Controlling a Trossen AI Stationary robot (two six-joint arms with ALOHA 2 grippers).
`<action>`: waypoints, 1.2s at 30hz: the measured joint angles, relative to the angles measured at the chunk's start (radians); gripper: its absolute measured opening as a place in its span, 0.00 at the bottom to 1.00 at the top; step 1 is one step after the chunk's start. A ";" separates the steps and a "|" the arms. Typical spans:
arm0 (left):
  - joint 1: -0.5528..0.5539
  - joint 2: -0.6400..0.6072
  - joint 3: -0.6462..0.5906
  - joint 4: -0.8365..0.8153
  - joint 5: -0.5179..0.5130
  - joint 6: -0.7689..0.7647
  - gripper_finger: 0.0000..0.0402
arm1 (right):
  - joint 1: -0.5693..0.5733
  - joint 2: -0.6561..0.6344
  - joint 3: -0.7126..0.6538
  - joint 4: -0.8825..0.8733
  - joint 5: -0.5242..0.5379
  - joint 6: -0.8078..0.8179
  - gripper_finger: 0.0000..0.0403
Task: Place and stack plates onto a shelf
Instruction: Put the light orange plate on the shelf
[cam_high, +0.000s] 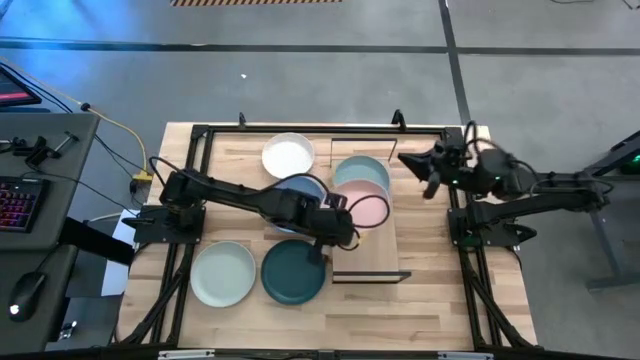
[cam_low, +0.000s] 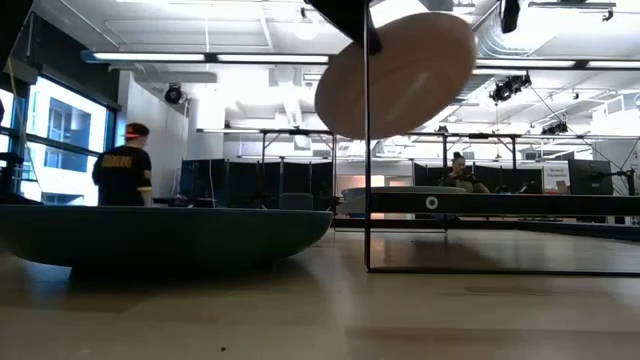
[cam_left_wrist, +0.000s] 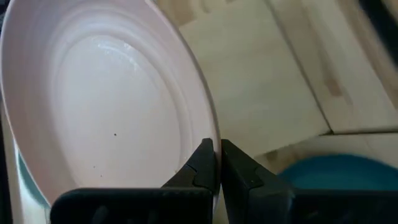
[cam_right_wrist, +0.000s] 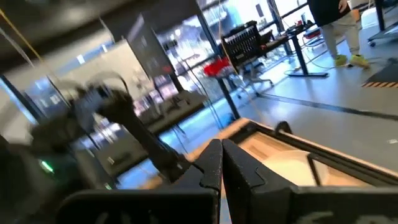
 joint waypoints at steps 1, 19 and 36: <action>0.000 0.004 0.000 0.019 0.014 0.030 0.00 | 0.000 -0.015 0.000 -0.001 0.000 0.019 0.00; -0.003 0.120 0.000 0.111 0.167 0.273 0.00 | 0.000 -0.025 0.000 -0.024 -0.006 0.082 0.00; -0.010 0.166 -0.001 0.115 0.217 0.194 0.07 | 0.000 -0.011 0.000 -0.024 -0.062 0.081 0.00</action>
